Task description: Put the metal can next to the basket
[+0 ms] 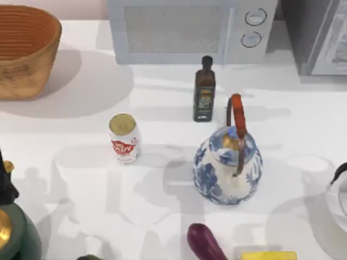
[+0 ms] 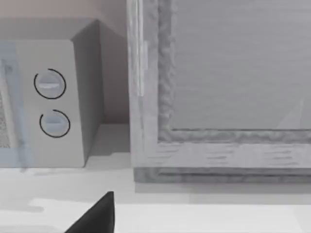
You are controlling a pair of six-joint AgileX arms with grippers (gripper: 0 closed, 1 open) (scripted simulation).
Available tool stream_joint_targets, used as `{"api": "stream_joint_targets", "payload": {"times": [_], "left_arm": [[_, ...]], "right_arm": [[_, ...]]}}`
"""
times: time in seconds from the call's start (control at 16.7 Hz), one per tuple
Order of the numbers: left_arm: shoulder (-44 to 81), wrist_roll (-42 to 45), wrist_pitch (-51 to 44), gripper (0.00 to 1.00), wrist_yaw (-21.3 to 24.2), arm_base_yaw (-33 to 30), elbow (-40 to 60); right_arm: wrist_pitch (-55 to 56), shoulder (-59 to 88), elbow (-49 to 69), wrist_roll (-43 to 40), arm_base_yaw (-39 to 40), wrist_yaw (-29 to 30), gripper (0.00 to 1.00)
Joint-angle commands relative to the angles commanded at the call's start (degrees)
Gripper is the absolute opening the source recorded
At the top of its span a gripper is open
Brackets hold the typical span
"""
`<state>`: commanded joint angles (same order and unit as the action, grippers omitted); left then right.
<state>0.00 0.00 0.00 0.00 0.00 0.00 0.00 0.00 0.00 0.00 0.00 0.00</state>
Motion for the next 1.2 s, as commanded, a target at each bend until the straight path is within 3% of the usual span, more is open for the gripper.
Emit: {"api": "stream_joint_targets", "payload": {"times": [0.3, 0.54, 1.2], "left_arm": [[2.54, 1.41, -2.13, 1.0, -0.46, -0.15, 4.21], [14.16, 5.6, -10.46, 1.0, -0.96, -1.79, 14.69], [77.17, 16.43, -51.9, 1.0, 1.25, -14.17, 60.94]], "right_arm": [[0.0, 0.0, 0.0, 0.0, 0.0, 0.0, 1.0], [0.0, 0.0, 0.0, 0.0, 0.0, 0.0, 1.0], [0.0, 0.0, 0.0, 0.0, 0.0, 0.0, 1.0]]}}
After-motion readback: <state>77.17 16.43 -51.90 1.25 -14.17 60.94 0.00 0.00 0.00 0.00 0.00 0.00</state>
